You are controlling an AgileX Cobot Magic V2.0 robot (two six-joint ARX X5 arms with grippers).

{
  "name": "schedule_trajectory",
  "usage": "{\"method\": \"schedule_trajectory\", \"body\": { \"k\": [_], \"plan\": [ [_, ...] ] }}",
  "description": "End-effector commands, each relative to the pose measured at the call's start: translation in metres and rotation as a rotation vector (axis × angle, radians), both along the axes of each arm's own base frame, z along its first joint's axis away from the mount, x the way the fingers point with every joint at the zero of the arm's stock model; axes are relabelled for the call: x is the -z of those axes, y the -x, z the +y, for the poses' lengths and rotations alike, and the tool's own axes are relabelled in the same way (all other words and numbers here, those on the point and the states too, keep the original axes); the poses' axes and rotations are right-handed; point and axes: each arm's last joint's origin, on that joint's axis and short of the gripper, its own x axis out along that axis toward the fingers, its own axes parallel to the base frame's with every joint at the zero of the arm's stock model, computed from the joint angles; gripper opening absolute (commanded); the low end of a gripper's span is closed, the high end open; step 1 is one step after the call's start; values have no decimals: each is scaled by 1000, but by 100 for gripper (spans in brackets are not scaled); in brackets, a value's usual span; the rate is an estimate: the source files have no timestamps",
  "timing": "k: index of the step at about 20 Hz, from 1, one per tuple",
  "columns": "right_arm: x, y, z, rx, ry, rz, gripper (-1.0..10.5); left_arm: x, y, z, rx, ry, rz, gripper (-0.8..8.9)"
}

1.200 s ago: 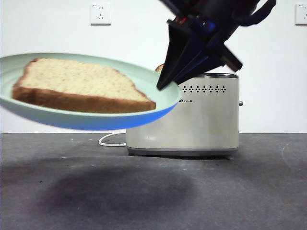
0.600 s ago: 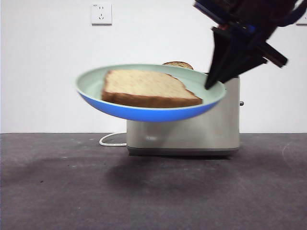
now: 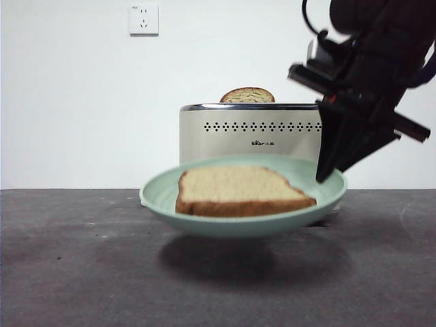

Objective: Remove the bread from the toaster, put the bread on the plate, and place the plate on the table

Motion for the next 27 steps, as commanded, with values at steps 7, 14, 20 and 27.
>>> {"method": "schedule_trajectory", "body": {
  "k": [7, 14, 20, 27],
  "plan": [
    [39, -16, 16, -5, 3, 75, -18, 0, 1, 0, 13, -1, -11, -9],
    [62, -19, 28, -34, 31, 122, -17, 0, 1, 0, 12, 0, -10, -9],
    [59, -19, 28, -45, 30, 101, 326, 0, 1, 0, 12, 0, -10, -9],
    [-2, 5, 16, -104, -17, -53, 354, 0, 0, 0, 13, -1, -10, -9]
  ]
}}
